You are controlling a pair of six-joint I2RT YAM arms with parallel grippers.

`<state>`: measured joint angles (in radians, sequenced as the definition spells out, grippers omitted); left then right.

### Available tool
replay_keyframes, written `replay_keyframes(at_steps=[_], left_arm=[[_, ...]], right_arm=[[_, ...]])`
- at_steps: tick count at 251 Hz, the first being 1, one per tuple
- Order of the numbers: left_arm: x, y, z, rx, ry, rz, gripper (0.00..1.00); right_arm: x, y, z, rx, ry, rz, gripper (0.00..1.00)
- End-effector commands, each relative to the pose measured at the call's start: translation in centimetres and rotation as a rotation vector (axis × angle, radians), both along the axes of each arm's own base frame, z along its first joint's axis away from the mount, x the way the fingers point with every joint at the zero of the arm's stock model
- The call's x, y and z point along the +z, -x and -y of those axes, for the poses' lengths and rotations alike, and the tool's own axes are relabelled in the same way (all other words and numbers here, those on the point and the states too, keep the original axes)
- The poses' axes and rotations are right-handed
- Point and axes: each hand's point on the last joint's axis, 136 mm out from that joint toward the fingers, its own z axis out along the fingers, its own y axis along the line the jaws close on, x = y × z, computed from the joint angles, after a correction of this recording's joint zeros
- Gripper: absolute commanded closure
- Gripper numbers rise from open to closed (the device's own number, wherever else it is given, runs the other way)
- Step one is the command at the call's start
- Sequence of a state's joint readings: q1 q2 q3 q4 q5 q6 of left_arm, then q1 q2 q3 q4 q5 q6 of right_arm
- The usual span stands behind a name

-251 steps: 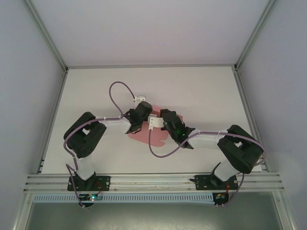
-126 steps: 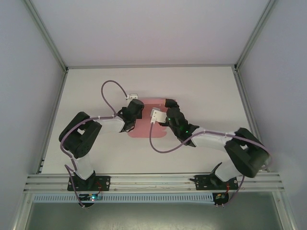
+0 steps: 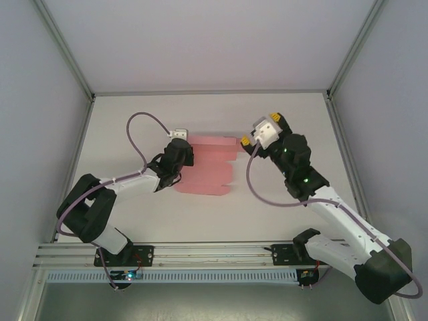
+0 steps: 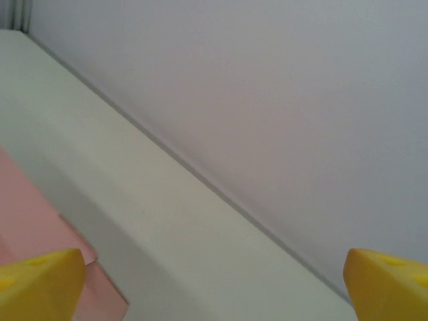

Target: Assemble paper box

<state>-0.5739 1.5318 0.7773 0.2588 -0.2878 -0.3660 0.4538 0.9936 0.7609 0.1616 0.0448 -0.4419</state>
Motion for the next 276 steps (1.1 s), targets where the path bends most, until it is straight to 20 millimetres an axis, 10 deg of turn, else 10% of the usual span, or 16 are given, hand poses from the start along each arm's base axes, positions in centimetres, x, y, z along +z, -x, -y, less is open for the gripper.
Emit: replay_keyframes(at_steps=[1,180,276], left_arm=[[1.6,0.3,1.0,-0.064,0.040,0.054,1.00],[3.2,0.9,2.4,-0.135,0.124,0.082,1.00],[3.2,0.9,4.9,-0.213,0.226,0.037,1.00]], right_arm=[[-2.1,0.1,-0.6,0.043,-0.125,-0.260,0.02],[-9.9,-1.8,-5.4,0.235,-0.091,-0.603,0.02],[-9.0,-3.1,-8.2,0.291,-0.197,-0.478,0.02]])
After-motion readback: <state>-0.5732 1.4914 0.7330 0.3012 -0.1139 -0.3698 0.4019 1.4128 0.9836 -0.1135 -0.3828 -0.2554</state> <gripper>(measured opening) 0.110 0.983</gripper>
